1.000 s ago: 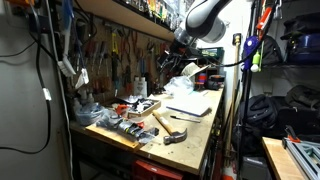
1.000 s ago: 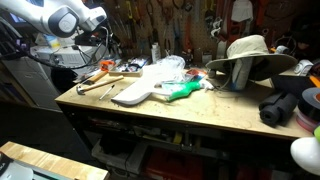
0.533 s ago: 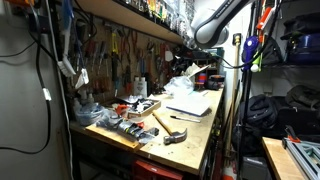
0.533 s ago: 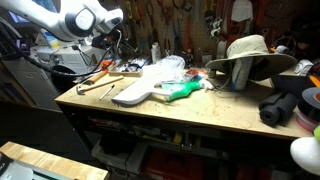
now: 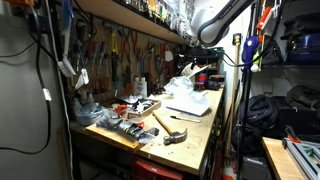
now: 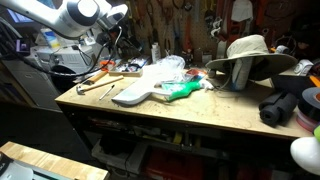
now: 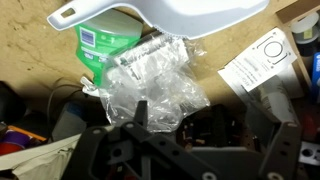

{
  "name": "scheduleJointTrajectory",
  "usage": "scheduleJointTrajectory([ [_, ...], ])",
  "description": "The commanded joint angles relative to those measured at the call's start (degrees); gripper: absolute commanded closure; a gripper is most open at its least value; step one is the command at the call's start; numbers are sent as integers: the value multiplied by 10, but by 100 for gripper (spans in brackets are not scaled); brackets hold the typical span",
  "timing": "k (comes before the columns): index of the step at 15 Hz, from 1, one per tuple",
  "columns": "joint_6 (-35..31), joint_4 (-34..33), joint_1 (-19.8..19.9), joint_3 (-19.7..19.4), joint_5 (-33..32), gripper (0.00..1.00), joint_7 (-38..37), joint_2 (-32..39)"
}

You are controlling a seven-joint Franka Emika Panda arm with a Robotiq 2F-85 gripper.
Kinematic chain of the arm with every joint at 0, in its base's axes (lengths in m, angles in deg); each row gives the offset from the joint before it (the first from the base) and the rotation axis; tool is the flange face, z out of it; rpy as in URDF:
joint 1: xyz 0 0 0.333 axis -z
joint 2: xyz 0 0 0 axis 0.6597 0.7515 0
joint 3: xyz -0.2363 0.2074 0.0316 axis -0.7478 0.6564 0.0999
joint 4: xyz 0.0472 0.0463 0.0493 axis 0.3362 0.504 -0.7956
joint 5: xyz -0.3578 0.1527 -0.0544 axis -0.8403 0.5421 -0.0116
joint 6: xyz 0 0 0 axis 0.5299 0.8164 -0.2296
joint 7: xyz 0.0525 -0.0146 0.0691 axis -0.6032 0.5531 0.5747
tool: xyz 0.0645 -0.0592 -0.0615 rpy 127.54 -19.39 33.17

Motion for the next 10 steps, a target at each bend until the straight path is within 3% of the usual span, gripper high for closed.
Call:
scheduleJointTrajectory([
  [1,1,-1,-10,-10,2,0,2,0],
  [3,41,-38,26,5,-127,0,-130,17],
  [5,67,-52,27,0,-194,0,-215,24],
  [7,132,-71,5,-20,-227,0,-271,33],
  [10,252,-92,-11,-22,-189,0,-270,47],
])
